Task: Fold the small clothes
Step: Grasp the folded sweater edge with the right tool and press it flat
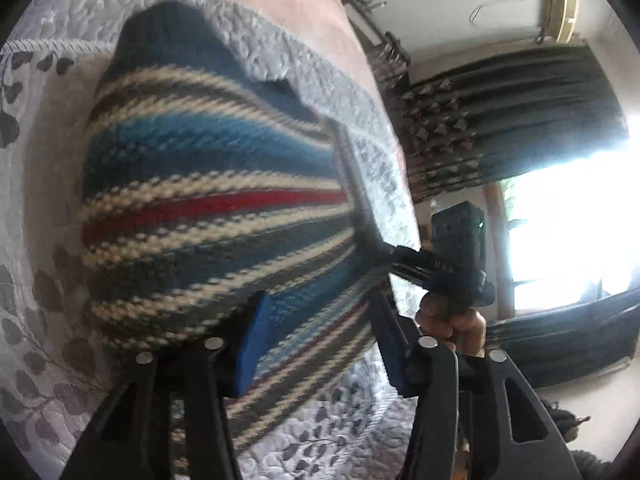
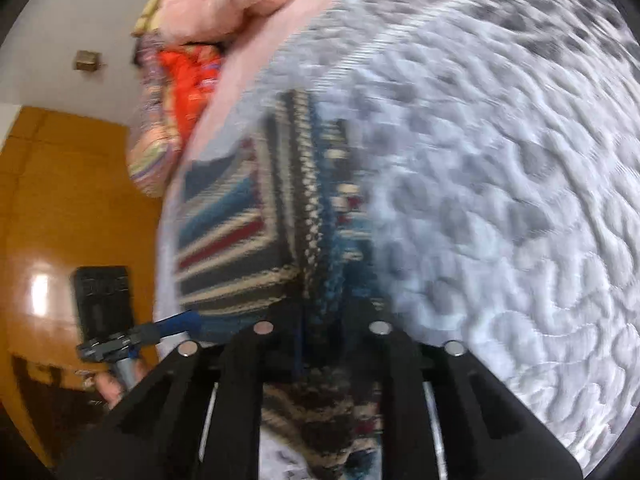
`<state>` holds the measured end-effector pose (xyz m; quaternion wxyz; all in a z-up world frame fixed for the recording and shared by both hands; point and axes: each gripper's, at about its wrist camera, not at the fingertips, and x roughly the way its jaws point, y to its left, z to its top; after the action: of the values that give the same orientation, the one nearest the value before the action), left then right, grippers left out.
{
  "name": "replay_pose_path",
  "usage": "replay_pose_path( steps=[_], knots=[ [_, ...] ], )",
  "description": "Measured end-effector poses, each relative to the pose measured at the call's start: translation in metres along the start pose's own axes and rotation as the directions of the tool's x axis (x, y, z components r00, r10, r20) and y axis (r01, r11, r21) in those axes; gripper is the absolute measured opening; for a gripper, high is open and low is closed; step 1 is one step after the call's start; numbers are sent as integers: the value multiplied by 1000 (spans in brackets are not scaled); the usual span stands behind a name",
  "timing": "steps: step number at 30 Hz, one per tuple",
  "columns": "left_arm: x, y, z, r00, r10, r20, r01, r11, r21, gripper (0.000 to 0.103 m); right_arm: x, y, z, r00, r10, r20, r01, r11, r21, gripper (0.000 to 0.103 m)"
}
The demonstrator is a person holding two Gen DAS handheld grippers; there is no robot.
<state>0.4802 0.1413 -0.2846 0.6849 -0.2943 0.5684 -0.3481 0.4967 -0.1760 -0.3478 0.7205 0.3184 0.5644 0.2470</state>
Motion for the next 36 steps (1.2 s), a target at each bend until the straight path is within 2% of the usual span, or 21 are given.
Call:
replay_pose_path(
  steps=[3, 8, 9, 10, 11, 13, 14, 15, 19, 23, 25, 27, 28, 29, 31, 33, 34, 36],
  knots=[
    [-23, -1, 12, 998, -36, 51, 36, 999, -1, 53, -5, 17, 26, 999, -4, 37, 4, 1000, -13, 36],
    [-42, 4, 47, 993, -69, 93, 73, 997, -36, 54, 23, 35, 66, 999, -53, -12, 53, 999, -4, 42],
    [-39, 2, 52, 994, -64, 86, 68, 997, -40, 54, 31, 33, 71, 997, -69, -31, 69, 998, -5, 36],
    [-35, 4, 59, 996, -48, 81, 51, 998, -46, 54, 36, 31, 75, 995, -97, -33, 97, 995, -16, 13],
    [-26, 11, 67, 997, -7, 71, 11, 998, -54, 54, 41, 28, 77, 990, -135, -28, 134, 990, -30, 10],
    [-11, 28, 74, 997, 55, 53, -51, 995, -88, 50, 46, 10, 76, 980, -200, -16, 200, 980, -5, 13],
    [0, 36, 75, 997, 73, 38, -69, 993, -99, 46, 48, 3, 76, 976, -216, -12, 216, 976, 14, 15],
    [5, 38, 78, 995, 89, 41, -85, 992, -92, 46, 49, -1, 76, 976, -216, -5, 216, 976, 21, 18],
    [-6, 26, 79, 995, 80, 55, -75, 993, -89, 49, 31, 20, 72, 984, -174, 33, 175, 984, -28, 21],
    [-33, -2, 67, 994, 37, 104, -37, 999, -6, 50, 1, 49, 60, 985, -142, 97, 152, 983, -103, 22],
    [-27, -7, 63, 995, 26, 93, -27, 1000, 9, 50, 5, 54, 54, 993, -108, 51, 114, 984, -136, 22],
    [-9, -1, 61, 995, 86, 48, -86, 996, 1, 50, 27, 47, 50, 991, -130, -22, 126, 984, -128, 21],
    [1, 5, 60, 991, 131, 29, -131, 991, -4, 49, 35, 36, 46, 983, -180, -40, 174, 977, -122, 1],
    [9, 13, 57, 983, 181, 18, -182, 983, 13, 46, 40, 29, 42, 975, -216, -42, 210, 970, -120, 0],
    [15, 13, 54, 978, 208, 31, -209, 977, 41, 45, 41, 9, 41, 985, -171, -38, 168, 984, -59, 0],
    [8, 5, 54, 981, 188, 36, -190, 981, 49, 48, 30, 12, 38, 989, -142, -27, 141, 989, -45, 0],
    [-2, 0, 50, 985, 166, 46, -168, 985, 48, 49, 21, 15, 35, 991, -133, -22, 132, 990, -52, 4],
    [-17, -14, 36, 995, 90, 49, -94, 992, 88, 49, -1, 30, 15, 998, -60, -17, 59, 994, -91, 6]
  ],
)
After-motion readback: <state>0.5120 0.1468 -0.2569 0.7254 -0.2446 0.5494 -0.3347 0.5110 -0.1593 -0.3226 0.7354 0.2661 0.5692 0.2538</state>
